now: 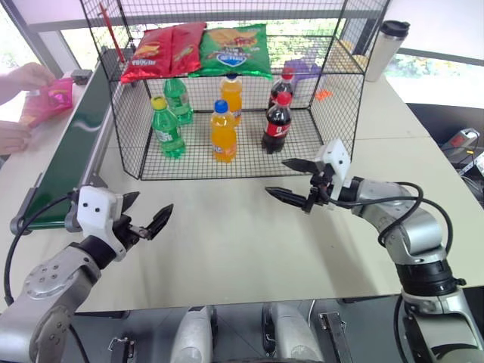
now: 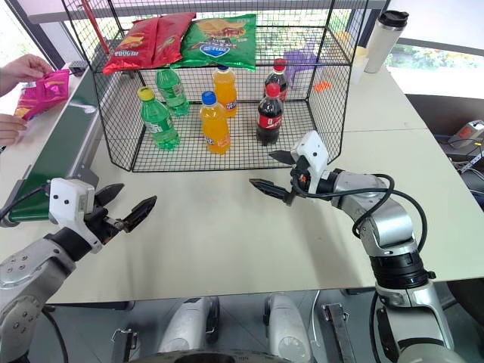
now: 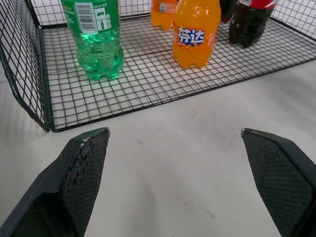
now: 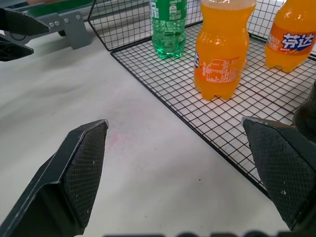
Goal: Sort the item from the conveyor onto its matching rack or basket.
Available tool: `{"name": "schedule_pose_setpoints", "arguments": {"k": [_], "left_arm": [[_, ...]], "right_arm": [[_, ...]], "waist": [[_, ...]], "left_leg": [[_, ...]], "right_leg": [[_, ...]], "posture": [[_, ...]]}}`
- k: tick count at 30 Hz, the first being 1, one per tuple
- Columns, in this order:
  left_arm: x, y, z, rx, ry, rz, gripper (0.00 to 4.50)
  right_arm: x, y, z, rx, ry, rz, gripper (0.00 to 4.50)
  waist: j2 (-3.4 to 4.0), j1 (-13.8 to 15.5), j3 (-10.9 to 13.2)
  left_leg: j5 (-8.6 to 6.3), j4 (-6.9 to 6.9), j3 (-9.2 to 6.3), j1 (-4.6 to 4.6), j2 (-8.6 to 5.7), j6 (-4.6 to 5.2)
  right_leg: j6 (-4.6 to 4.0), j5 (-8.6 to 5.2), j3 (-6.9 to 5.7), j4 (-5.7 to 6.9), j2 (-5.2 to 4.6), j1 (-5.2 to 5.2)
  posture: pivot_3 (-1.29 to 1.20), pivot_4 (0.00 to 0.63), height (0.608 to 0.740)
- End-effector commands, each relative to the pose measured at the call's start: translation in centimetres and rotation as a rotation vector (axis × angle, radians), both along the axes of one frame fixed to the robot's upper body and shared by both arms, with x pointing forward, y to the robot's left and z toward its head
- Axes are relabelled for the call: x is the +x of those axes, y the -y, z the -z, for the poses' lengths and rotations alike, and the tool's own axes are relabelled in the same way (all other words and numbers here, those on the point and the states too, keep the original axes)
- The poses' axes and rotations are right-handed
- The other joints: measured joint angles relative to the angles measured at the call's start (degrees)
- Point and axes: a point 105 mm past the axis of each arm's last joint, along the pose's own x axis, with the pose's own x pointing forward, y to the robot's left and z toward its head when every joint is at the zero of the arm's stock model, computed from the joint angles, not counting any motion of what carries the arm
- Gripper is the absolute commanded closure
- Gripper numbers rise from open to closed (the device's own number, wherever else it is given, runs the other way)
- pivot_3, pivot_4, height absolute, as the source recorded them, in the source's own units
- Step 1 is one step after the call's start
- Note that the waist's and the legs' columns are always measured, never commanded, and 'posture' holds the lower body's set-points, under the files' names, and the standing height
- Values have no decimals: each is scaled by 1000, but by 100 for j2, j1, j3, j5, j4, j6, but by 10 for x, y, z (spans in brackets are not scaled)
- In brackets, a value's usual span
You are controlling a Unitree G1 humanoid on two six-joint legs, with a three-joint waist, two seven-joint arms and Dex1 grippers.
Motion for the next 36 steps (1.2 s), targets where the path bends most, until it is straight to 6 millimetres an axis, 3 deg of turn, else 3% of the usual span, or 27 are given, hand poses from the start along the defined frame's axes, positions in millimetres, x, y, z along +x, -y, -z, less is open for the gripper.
{"name": "schedule_pose_setpoints", "arguments": {"k": [1,29,33,36], "left_arm": [[2,-5,-14,29,72,-30,58],[4,-3,-18,27,101,-53,58],[5,-9,-40,-11,168,-89,58],[0,-42,-75,173,257,-186,58]], "right_arm": [[1,-1,-9,12,56,10,0],[12,2,1,-37,89,47,0],[13,1,-9,21,81,38,0],[5,-13,-37,163,48,-47,0]], "waist": [[0,0,0],[0,-1,0],[0,0,0],[-1,-15,0]], "left_leg": [[0,0,0,0,0,0],[1,2,1,0,0,1],[1,2,0,0,0,1],[1,4,-2,0,1,1]], "right_leg": [[0,0,0,0,0,0],[6,4,1,3,2,0],[6,5,1,3,2,0],[7,6,1,6,5,0]], "posture": [[0,150,740],[0,150,740],[0,150,740],[0,150,740]]}}
